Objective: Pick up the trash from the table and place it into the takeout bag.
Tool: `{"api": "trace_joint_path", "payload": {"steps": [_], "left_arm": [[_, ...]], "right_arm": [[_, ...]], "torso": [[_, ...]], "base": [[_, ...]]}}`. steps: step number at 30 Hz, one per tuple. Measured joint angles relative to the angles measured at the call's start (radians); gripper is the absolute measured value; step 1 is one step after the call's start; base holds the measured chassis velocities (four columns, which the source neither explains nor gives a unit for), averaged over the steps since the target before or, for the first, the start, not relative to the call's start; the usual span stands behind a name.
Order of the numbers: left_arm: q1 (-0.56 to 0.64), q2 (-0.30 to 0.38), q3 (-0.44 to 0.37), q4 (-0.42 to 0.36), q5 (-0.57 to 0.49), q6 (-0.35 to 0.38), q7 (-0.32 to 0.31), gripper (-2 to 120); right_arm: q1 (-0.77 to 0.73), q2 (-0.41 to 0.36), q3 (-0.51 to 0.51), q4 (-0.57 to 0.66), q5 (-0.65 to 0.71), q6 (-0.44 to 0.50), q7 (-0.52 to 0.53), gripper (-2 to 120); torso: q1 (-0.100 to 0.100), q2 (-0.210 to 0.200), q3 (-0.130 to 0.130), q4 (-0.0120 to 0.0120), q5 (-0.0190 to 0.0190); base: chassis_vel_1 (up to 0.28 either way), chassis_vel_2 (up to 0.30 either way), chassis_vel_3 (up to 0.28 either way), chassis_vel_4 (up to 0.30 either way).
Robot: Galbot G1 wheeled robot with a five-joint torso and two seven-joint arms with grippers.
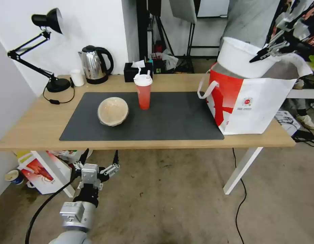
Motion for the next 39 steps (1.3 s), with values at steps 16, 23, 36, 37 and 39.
{"api": "trace_joint_path", "payload": {"steps": [16, 23, 36, 37, 39], "left_arm": [[0.000, 0.000, 0.000, 0.000, 0.000, 0.000, 0.000, 100], [0.000, 0.000, 0.000, 0.000, 0.000, 0.000, 0.000, 100], [0.000, 0.000, 0.000, 0.000, 0.000, 0.000, 0.000, 100], [0.000, 0.000, 0.000, 0.000, 0.000, 0.000, 0.000, 100], [0.000, 0.000, 0.000, 0.000, 0.000, 0.000, 0.000, 100]], "right_arm": [[-0.028, -0.002, 0.026, -0.006, -0.067, 0.027, 0.001, 22], [-0.026, 0.008, 0.029, -0.011, -0.067, 0.027, 0.001, 47], [-0.032, -0.003, 0.040, 0.055, 0.076, -0.035, 0.110, 98], [-0.036, -0.018, 0.040, 0.097, 0.138, -0.051, 0.177, 100], [-0.048, -0.044, 0.046, 0.177, 0.240, -0.079, 0.295, 100]], "torso": [[0.000, 0.000, 0.000, -0.0001, 0.0001], [0.000, 0.000, 0.000, -0.0001, 0.0000], [0.000, 0.000, 0.000, -0.0001, 0.0000], [0.000, 0.000, 0.000, 0.0000, 0.0000], [0.000, 0.000, 0.000, -0.0002, 0.0002]], "base": [[0.000, 0.000, 0.000, 0.000], [0.000, 0.000, 0.000, 0.000], [0.000, 0.000, 0.000, 0.000], [0.000, 0.000, 0.000, 0.000], [0.000, 0.000, 0.000, 0.000]]}}
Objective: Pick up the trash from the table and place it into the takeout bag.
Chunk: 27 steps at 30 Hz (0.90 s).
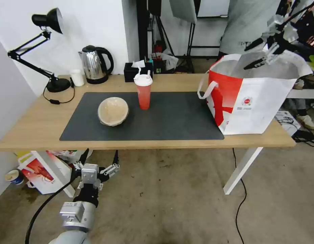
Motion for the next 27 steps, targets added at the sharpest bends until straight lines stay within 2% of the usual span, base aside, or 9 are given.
{"api": "trace_joint_path", "payload": {"steps": [5, 8, 9, 12, 13, 17, 19, 21, 27], "left_arm": [[0.000, 0.000, 0.000, 0.000, 0.000, 0.000, 0.000, 100], [0.000, 0.000, 0.000, 0.000, 0.000, 0.000, 0.000, 100], [0.000, 0.000, 0.000, 0.000, 0.000, 0.000, 0.000, 100], [0.000, 0.000, 0.000, 0.000, 0.000, 0.000, 0.000, 100], [0.000, 0.000, 0.000, 0.000, 0.000, 0.000, 0.000, 100], [0.000, 0.000, 0.000, 0.000, 0.000, 0.000, 0.000, 100], [0.000, 0.000, 0.000, 0.000, 0.000, 0.000, 0.000, 100], [0.000, 0.000, 0.000, 0.000, 0.000, 0.000, 0.000, 100], [0.000, 0.000, 0.000, 0.000, 0.000, 0.000, 0.000, 100]], "right_arm": [[-0.035, -0.024, 0.042, 0.104, 0.145, -0.012, 0.156, 100], [-0.057, -0.051, 0.060, 0.208, 0.303, 0.020, 0.373, 100], [-0.057, -0.051, 0.060, 0.208, 0.303, 0.020, 0.373, 100], [-0.067, -0.074, 0.062, 0.292, 0.425, 0.081, 0.604, 100], [-0.067, -0.074, 0.062, 0.292, 0.425, 0.081, 0.604, 100], [-0.142, -0.108, 0.110, 0.452, 0.590, 0.127, 0.973, 100], [-0.161, -0.115, 0.120, 0.481, 0.603, 0.129, 1.023, 100], [-0.249, -0.141, 0.167, 0.617, 0.646, 0.142, 1.266, 100], [-0.321, -0.177, 0.187, 0.774, 0.675, 0.164, 1.516, 100]], "torso": [[0.000, 0.000, 0.000, 0.0000, -0.0005], [0.000, 0.000, 0.000, 0.0003, -0.0002], [0.000, 0.000, 0.000, 0.0003, -0.0002], [0.000, 0.000, 0.000, -0.0001, -0.0003], [0.000, 0.000, 0.000, -0.0001, -0.0003], [0.000, 0.000, 0.000, 0.0003, -0.0004], [0.000, 0.000, 0.000, 0.0002, -0.0005], [0.000, 0.000, 0.000, 0.0000, 0.0004], [0.000, 0.000, 0.000, 0.0002, 0.0001]], "base": [[0.000, 0.000, 0.000, 0.000], [0.000, 0.000, 0.000, 0.000], [0.000, 0.000, 0.000, 0.000], [0.000, 0.000, 0.000, 0.000], [0.000, 0.000, 0.000, 0.000], [0.000, 0.000, 0.000, 0.000], [0.000, 0.000, 0.000, 0.000], [0.000, 0.000, 0.000, 0.000], [0.000, 0.000, 0.000, 0.000]]}}
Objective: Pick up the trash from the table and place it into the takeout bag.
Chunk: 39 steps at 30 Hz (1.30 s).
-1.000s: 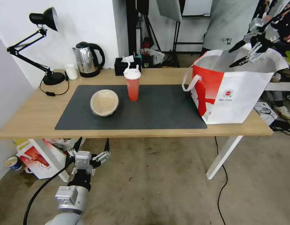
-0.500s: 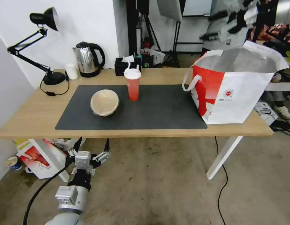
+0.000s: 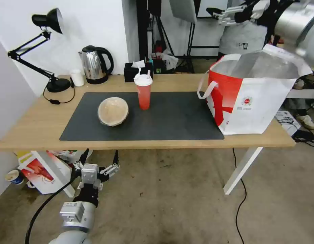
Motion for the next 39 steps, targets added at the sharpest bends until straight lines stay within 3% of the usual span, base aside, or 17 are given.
{"api": "trace_joint_path", "payload": {"steps": [1, 7, 12, 18, 21, 27, 29, 39], "left_arm": [[0.000, 0.000, 0.000, 0.000, 0.000, 0.000, 0.000, 100], [0.000, 0.000, 0.000, 0.000, 0.000, 0.000, 0.000, 100], [0.000, 0.000, 0.000, 0.000, 0.000, 0.000, 0.000, 100], [0.000, 0.000, 0.000, 0.000, 0.000, 0.000, 0.000, 100], [0.000, 0.000, 0.000, 0.000, 0.000, 0.000, 0.000, 100], [0.000, 0.000, 0.000, 0.000, 0.000, 0.000, 0.000, 100], [0.000, 0.000, 0.000, 0.000, 0.000, 0.000, 0.000, 100], [0.000, 0.000, 0.000, 0.000, 0.000, 0.000, 0.000, 100]], "right_arm": [[-0.017, -0.014, 0.000, 0.047, 0.002, 0.015, 0.061, 100], [-0.068, -0.047, -0.012, 0.148, 0.007, 0.070, 0.168, 100], [-0.242, -0.058, 0.045, 0.261, -0.005, 0.147, 0.255, 100], [-0.437, -0.062, 0.145, 0.318, -0.063, 0.195, 0.286, 100], [-0.684, -0.061, 0.266, 0.360, -0.148, 0.269, 0.292, 100], [-0.830, -0.034, 0.315, 0.382, -0.249, 0.340, 0.290, 100], [-0.916, 0.007, 0.322, 0.383, -0.339, 0.367, 0.288, 100], [-1.143, 0.078, 0.348, 0.359, -0.561, 0.419, 0.319, 100]], "torso": [[0.000, 0.000, 0.000, -0.0001, -0.0005], [0.000, 0.000, 0.000, -0.0001, -0.0004], [0.000, 0.000, 0.000, 0.0000, 0.0000], [0.000, 0.000, 0.000, 0.0001, -0.0002], [0.000, 0.000, 0.000, -0.0002, -0.0001], [0.000, 0.000, 0.000, -0.0002, -0.0006], [0.000, 0.000, 0.000, 0.0000, 0.0000], [0.000, 0.000, 0.000, -0.0001, 0.0000]], "base": [[0.000, 0.000, 0.000, 0.000], [0.000, 0.000, 0.000, 0.000], [0.000, 0.000, 0.000, 0.000], [0.000, 0.000, 0.000, 0.000], [0.000, 0.000, 0.000, 0.000], [0.000, 0.000, 0.000, 0.000], [0.000, 0.000, 0.000, 0.000], [0.000, 0.000, 0.000, 0.000]]}}
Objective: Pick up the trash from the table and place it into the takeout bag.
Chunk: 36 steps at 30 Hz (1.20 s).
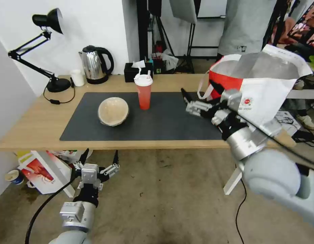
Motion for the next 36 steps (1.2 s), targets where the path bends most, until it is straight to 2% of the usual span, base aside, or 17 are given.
{"api": "trace_joint_path", "payload": {"steps": [2, 4, 6, 7, 10, 11, 15, 17, 19, 32, 36], "left_arm": [[0.000, 0.000, 0.000, 0.000, 0.000, 0.000, 0.000, 100], [0.000, 0.000, 0.000, 0.000, 0.000, 0.000, 0.000, 100], [0.000, 0.000, 0.000, 0.000, 0.000, 0.000, 0.000, 100], [0.000, 0.000, 0.000, 0.000, 0.000, 0.000, 0.000, 100], [0.000, 0.000, 0.000, 0.000, 0.000, 0.000, 0.000, 100], [0.000, 0.000, 0.000, 0.000, 0.000, 0.000, 0.000, 100], [0.000, 0.000, 0.000, 0.000, 0.000, 0.000, 0.000, 100], [0.000, 0.000, 0.000, 0.000, 0.000, 0.000, 0.000, 100], [0.000, 0.000, 0.000, 0.000, 0.000, 0.000, 0.000, 100], [0.000, 0.000, 0.000, 0.000, 0.000, 0.000, 0.000, 100], [0.000, 0.000, 0.000, 0.000, 0.000, 0.000, 0.000, 100]], "right_arm": [[-0.097, 0.038, 0.024, -0.013, -0.105, 0.034, 0.015, 100], [-0.119, 0.046, 0.032, -0.016, -0.127, 0.040, 0.016, 100], [-0.227, 0.090, 0.083, -0.030, -0.229, 0.060, 0.017, 100], [-0.227, 0.090, 0.083, -0.030, -0.229, 0.060, 0.017, 100], [-0.399, 0.167, 0.161, -0.041, -0.348, 0.085, 0.016, 100], [-0.399, 0.167, 0.161, -0.041, -0.348, 0.085, 0.016, 100], [-0.548, 0.264, 0.235, -0.053, -0.478, 0.121, 0.013, 100], [-0.563, 0.275, 0.242, -0.054, -0.495, 0.126, 0.013, 100], [-0.623, 0.319, 0.274, -0.056, -0.559, 0.153, 0.011, 100], [-0.810, 0.403, 0.366, -0.028, -0.670, 0.228, 0.005, 99], [-0.888, 0.442, 0.371, -0.029, -0.737, 0.287, 0.005, 100]], "torso": [[0.000, 0.000, 0.000, 0.0001, -0.0003], [0.000, 0.000, 0.000, 0.0001, -0.0003], [0.000, 0.000, 0.000, 0.0003, -0.0005], [0.000, 0.000, 0.000, 0.0003, -0.0005], [0.000, 0.000, 0.000, 0.0000, -0.0002], [0.000, 0.000, 0.000, 0.0000, -0.0002], [0.000, 0.000, 0.000, -0.0001, -0.0003], [0.000, 0.000, 0.000, -0.0001, -0.0002], [0.000, 0.000, 0.000, 0.0000, 0.0000], [0.000, 0.000, 0.000, 0.0000, -0.0002], [0.000, 0.000, 0.000, -0.0001, -0.0002]], "base": [[0.000, 0.000, 0.000, 0.000], [0.000, 0.000, 0.000, 0.000], [0.000, 0.000, 0.000, 0.000], [0.000, 0.000, 0.000, 0.000], [0.000, 0.000, 0.000, 0.000], [0.000, 0.000, 0.000, 0.000], [0.000, 0.000, 0.000, 0.000], [0.000, 0.000, 0.000, 0.000], [0.000, 0.000, 0.000, 0.000], [0.000, 0.000, 0.000, 0.000], [0.000, 0.000, 0.000, 0.000]]}}
